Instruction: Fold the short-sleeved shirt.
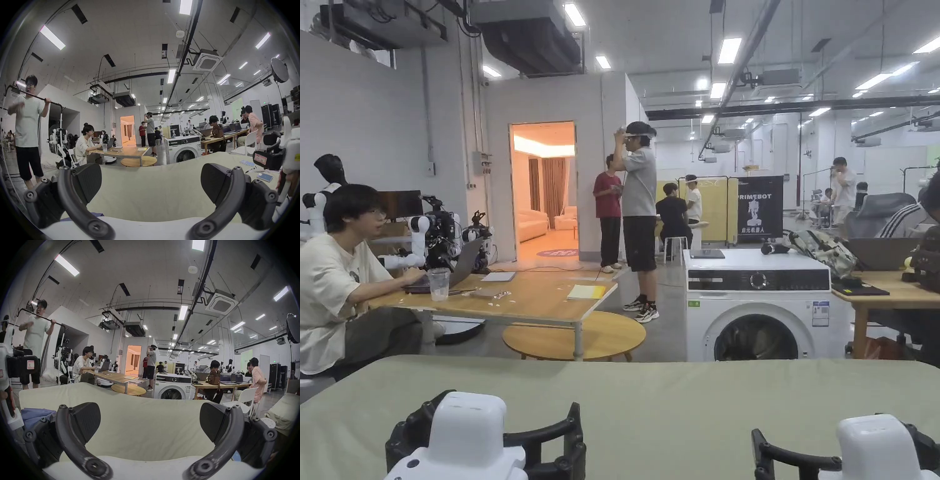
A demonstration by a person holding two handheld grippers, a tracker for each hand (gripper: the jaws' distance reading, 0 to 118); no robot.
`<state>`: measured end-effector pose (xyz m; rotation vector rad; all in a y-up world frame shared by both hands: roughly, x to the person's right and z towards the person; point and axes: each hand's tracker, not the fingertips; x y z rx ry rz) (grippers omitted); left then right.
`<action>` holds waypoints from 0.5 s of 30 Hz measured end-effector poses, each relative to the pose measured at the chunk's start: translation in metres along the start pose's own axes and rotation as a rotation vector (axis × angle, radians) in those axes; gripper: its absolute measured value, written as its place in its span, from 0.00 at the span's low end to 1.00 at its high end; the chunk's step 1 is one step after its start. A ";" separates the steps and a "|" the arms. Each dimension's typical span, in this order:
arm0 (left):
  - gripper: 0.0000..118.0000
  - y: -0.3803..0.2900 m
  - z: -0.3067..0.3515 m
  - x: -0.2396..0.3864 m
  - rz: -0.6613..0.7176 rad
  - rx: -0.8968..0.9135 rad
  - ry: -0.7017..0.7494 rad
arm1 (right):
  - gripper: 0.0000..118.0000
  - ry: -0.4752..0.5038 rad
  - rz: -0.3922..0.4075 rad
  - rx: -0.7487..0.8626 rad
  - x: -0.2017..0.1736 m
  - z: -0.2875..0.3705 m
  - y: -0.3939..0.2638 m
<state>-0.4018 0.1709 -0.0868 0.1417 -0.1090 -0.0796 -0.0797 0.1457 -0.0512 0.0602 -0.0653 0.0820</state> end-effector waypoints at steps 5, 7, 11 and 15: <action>1.00 0.001 -0.001 0.001 -0.005 0.002 -0.006 | 1.00 -0.001 -0.009 -0.012 0.001 -0.001 -0.002; 1.00 0.000 -0.001 0.002 -0.001 0.013 -0.014 | 1.00 -0.007 -0.017 -0.017 0.002 -0.001 -0.002; 1.00 -0.002 -0.002 0.004 0.010 0.004 -0.011 | 1.00 -0.003 -0.033 -0.028 0.006 -0.002 -0.001; 1.00 -0.005 -0.003 0.005 0.019 -0.004 -0.015 | 1.00 -0.012 -0.020 -0.024 0.006 -0.001 -0.001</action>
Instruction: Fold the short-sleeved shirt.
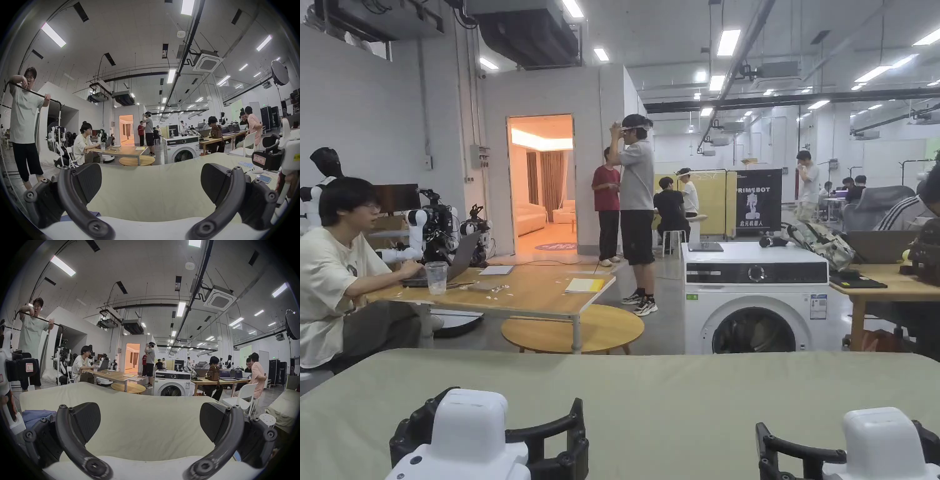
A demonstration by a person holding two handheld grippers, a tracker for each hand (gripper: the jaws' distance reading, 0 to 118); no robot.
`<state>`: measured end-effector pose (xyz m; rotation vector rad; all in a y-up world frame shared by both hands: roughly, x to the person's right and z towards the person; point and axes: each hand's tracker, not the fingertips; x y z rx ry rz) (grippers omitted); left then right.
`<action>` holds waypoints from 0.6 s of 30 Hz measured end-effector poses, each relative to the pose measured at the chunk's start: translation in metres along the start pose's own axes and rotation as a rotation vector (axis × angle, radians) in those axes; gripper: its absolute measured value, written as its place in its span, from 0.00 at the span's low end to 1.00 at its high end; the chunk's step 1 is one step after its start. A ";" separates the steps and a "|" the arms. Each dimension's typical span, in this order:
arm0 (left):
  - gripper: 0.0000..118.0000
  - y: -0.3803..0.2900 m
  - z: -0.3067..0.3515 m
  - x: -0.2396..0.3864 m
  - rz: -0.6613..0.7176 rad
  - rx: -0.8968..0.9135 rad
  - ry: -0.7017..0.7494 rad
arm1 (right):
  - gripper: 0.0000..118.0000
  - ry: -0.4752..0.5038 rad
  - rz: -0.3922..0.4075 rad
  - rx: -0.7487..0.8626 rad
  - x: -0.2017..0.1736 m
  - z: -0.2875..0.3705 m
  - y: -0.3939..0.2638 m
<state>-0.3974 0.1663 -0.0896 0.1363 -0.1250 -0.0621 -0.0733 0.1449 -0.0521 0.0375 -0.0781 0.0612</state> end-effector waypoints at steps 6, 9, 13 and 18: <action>1.00 0.002 -0.001 0.000 -0.008 0.009 -0.011 | 1.00 0.004 -0.002 0.000 0.001 0.001 -0.001; 1.00 0.003 0.001 0.002 -0.031 0.011 -0.003 | 1.00 0.003 -0.004 0.002 0.001 0.001 -0.001; 1.00 0.004 0.002 0.001 -0.026 0.010 -0.010 | 1.00 0.007 0.002 -0.003 0.002 0.001 -0.001; 1.00 0.004 0.001 0.000 -0.015 0.007 -0.006 | 1.00 0.005 0.003 -0.005 0.002 0.002 -0.001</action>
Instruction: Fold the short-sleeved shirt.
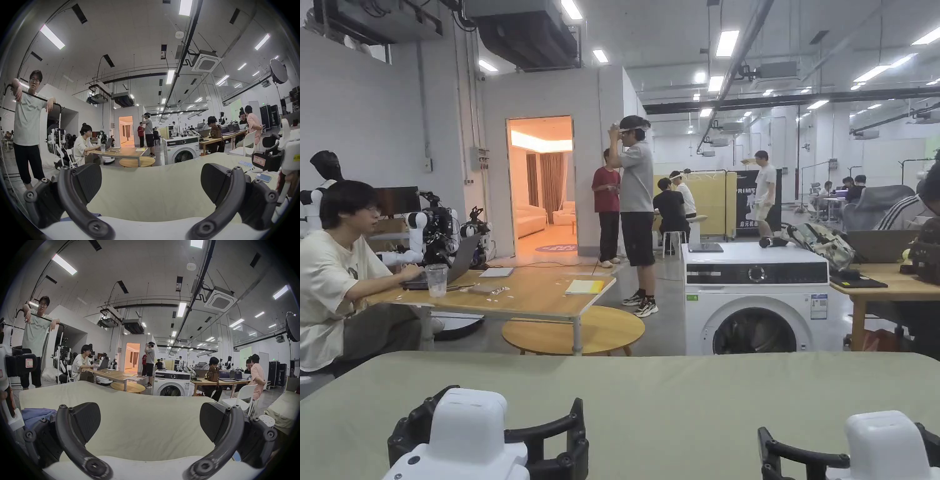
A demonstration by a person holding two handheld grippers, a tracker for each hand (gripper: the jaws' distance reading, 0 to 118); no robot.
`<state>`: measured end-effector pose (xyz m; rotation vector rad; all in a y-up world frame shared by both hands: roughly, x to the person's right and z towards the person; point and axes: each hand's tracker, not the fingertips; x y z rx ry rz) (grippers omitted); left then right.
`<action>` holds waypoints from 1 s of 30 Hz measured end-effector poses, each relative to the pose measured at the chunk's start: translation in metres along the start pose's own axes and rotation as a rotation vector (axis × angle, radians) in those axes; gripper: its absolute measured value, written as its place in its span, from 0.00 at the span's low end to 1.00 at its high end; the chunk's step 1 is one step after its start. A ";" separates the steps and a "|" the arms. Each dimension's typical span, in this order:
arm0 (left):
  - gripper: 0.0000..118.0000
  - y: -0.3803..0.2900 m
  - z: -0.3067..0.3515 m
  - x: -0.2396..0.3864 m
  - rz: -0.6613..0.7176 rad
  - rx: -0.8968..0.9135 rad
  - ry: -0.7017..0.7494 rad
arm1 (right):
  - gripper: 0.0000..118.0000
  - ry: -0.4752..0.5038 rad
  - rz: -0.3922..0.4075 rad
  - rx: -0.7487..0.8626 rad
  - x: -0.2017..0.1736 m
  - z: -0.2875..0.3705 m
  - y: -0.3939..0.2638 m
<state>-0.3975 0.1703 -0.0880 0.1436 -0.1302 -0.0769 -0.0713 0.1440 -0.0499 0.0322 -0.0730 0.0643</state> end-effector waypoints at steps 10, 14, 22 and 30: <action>1.00 -0.005 -0.002 0.002 -0.022 0.001 0.028 | 1.00 0.002 0.000 0.001 -0.001 0.001 -0.002; 1.00 -0.006 -0.003 0.000 -0.012 -0.010 0.022 | 1.00 0.001 -0.003 -0.004 -0.001 -0.001 -0.002; 1.00 -0.002 -0.001 0.001 -0.017 0.000 0.019 | 1.00 0.004 -0.015 -0.008 0.000 -0.001 -0.004; 0.93 -0.004 0.000 0.000 0.020 -0.011 -0.037 | 0.79 0.028 -0.007 -0.017 0.001 0.001 -0.005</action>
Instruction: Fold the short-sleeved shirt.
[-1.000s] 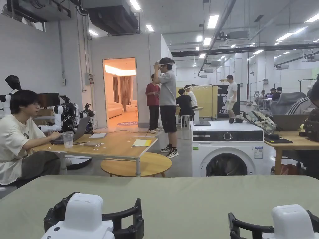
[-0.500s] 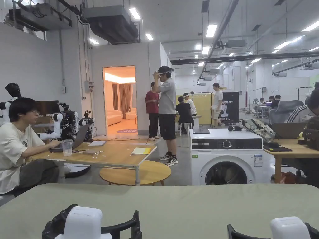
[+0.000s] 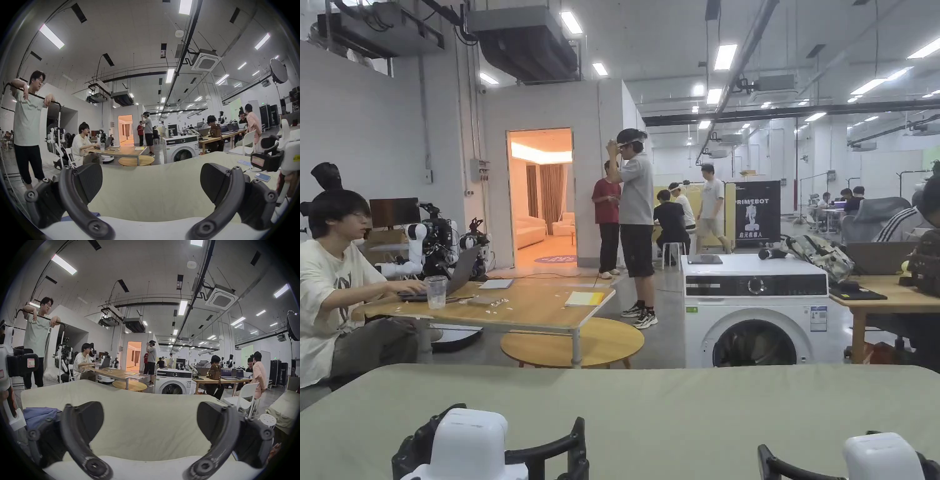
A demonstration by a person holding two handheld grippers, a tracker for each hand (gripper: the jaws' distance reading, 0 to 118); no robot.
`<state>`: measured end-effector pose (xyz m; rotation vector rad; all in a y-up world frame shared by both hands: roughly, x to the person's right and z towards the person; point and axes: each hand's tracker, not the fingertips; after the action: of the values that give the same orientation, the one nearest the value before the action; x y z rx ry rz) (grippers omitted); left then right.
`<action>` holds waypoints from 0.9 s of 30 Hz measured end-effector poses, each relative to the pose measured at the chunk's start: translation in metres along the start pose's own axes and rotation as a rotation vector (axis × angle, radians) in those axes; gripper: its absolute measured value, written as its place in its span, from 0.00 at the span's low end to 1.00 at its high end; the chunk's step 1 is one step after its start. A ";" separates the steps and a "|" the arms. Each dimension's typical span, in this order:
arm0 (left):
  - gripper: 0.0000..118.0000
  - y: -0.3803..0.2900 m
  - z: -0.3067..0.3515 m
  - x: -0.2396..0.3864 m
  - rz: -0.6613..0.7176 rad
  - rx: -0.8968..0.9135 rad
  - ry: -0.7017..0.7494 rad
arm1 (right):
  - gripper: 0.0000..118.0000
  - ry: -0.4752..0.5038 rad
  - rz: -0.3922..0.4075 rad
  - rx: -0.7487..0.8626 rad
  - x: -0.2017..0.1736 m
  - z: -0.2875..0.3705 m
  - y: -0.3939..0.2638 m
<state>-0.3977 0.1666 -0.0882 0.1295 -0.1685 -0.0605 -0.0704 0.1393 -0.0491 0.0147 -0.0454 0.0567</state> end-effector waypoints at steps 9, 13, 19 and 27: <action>0.00 -0.007 -0.001 -0.002 0.023 -0.043 -0.065 | 0.00 0.014 0.015 -0.035 -0.001 -0.001 -0.011; 0.00 -0.011 -0.005 -0.003 0.042 -0.078 -0.056 | 0.00 0.025 -0.014 -0.043 0.001 -0.003 -0.015; 0.00 -0.011 -0.005 -0.003 0.057 -0.074 -0.053 | 0.00 0.033 -0.057 -0.057 0.007 -0.008 -0.018; 0.00 -0.011 -0.004 -0.001 0.037 -0.062 -0.052 | 0.00 0.050 -0.042 -0.083 0.005 -0.009 -0.018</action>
<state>-0.3986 0.1564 -0.0942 0.0626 -0.2209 -0.0321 -0.0639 0.1221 -0.0577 -0.0687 0.0025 0.0136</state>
